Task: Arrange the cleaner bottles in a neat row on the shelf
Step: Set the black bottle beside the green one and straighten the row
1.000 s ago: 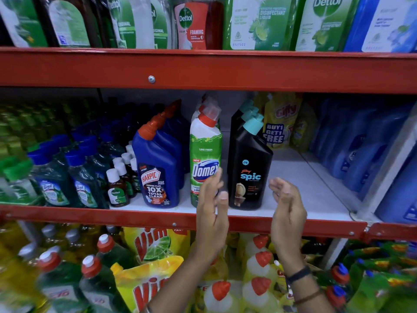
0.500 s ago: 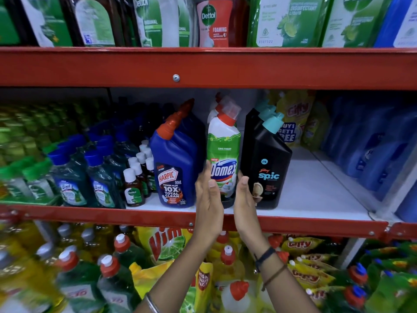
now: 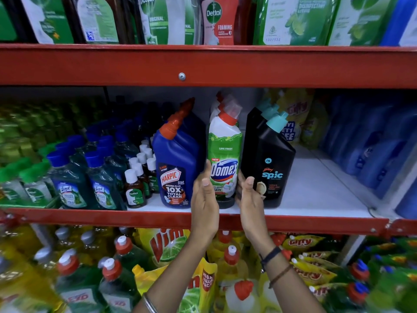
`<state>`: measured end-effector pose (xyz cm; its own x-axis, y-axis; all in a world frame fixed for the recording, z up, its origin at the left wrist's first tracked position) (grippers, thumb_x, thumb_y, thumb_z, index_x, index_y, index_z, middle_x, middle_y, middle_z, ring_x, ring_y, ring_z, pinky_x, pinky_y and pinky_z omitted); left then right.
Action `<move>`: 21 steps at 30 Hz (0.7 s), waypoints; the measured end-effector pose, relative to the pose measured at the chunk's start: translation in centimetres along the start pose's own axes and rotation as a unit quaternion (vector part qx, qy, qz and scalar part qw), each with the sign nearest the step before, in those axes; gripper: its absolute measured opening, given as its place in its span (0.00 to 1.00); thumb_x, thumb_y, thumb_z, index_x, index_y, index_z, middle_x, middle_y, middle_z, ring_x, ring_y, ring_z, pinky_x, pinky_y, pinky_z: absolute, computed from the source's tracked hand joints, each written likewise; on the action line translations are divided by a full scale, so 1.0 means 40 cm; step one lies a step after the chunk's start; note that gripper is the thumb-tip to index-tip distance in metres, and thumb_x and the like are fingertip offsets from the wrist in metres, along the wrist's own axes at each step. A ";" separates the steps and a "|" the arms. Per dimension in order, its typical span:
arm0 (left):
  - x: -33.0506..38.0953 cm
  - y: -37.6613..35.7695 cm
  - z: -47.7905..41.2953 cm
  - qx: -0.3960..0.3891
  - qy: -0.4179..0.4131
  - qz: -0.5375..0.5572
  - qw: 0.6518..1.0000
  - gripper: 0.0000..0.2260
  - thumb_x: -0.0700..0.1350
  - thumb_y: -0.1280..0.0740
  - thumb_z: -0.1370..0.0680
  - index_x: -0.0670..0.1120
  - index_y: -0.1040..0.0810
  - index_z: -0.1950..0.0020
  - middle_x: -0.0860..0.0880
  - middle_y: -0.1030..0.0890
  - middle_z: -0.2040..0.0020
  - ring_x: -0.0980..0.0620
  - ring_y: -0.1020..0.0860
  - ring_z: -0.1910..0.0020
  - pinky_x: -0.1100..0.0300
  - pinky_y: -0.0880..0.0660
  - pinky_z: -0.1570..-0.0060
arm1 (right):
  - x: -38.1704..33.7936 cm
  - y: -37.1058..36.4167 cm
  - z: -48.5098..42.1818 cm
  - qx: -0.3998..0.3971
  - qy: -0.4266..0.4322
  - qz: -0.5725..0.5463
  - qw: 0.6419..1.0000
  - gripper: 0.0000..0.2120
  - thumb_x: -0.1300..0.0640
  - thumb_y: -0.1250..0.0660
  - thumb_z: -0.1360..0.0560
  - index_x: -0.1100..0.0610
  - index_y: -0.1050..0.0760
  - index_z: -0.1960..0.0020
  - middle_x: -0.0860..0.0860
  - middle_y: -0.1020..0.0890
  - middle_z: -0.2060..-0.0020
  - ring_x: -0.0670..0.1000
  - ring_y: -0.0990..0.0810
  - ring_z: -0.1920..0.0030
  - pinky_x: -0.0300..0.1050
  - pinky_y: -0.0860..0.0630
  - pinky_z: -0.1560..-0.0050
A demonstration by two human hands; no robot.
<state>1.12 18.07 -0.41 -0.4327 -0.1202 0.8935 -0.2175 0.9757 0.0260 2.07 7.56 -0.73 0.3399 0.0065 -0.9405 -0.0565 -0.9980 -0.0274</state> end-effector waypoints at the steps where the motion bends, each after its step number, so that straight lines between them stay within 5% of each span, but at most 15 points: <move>1: 0.000 0.001 0.000 -0.001 0.000 0.000 1.000 0.31 0.73 0.56 0.29 0.65 0.41 0.28 0.58 0.33 0.29 0.65 0.35 0.31 0.51 0.33 0.29 | -0.001 -0.002 -0.001 -0.002 -0.001 0.001 1.000 0.21 0.25 0.52 0.33 0.27 0.27 0.49 0.35 0.20 0.46 0.41 0.24 0.38 0.48 0.29 0.33; 6: 0.001 0.006 0.004 0.000 -0.018 0.004 1.000 0.30 0.72 0.55 0.27 0.63 0.39 0.28 0.55 0.33 0.28 0.63 0.34 0.30 0.49 0.33 0.29 | -0.004 -0.003 0.008 0.000 0.005 0.018 1.000 0.20 0.28 0.52 0.30 0.29 0.31 0.43 0.31 0.23 0.45 0.37 0.25 0.38 0.43 0.29 0.34; 11: 0.029 0.050 0.044 0.059 -0.093 -0.003 0.994 0.22 0.65 0.53 0.23 0.62 0.33 0.32 0.53 0.30 0.30 0.57 0.33 0.29 0.56 0.32 0.32 | -0.020 -0.028 0.072 0.115 0.110 0.041 0.986 0.31 0.30 0.52 0.27 0.48 0.32 0.35 0.42 0.26 0.39 0.33 0.29 0.38 0.24 0.32 0.43; 14: 0.028 0.111 0.047 0.129 -0.127 -0.020 0.983 0.23 0.63 0.54 0.21 0.58 0.33 0.32 0.51 0.31 0.29 0.56 0.35 0.28 0.65 0.37 0.31 | -0.022 -0.074 0.110 0.093 0.160 0.024 0.982 0.30 0.35 0.51 0.24 0.54 0.29 0.34 0.47 0.26 0.37 0.39 0.28 0.36 0.30 0.31 0.39; 17: 0.019 0.165 0.024 0.161 -0.088 -0.036 0.982 0.26 0.67 0.56 0.23 0.59 0.36 0.29 0.52 0.37 0.26 0.60 0.39 0.27 0.74 0.41 0.33 | -0.019 -0.148 0.108 -0.003 0.123 0.022 0.992 0.32 0.31 0.52 0.26 0.48 0.35 0.30 0.45 0.31 0.30 0.40 0.35 0.29 0.35 0.36 0.31; 21: -0.010 0.204 -0.006 0.156 -0.027 -0.027 0.987 0.28 0.72 0.57 0.27 0.66 0.40 0.30 0.55 0.39 0.25 0.59 0.41 0.26 0.53 0.40 0.27 | 0.009 -0.231 0.072 -0.041 0.006 -0.024 0.999 0.37 0.21 0.54 0.36 0.35 0.46 0.31 0.42 0.41 0.24 0.38 0.43 0.26 0.46 0.43 0.24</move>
<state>-0.24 26.11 -0.46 -0.4579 -0.1879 0.8689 -0.4964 0.8649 -0.0746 0.01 16.95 -1.79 0.3514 0.0546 -0.9346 0.0369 -0.9983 -0.0445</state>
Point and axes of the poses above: each hand's wrist, its own z-axis away from the middle knuckle, its own y-axis out of the back of the hand, x = y × z, the point moved 3 cm from there along -z, towards the middle knuckle
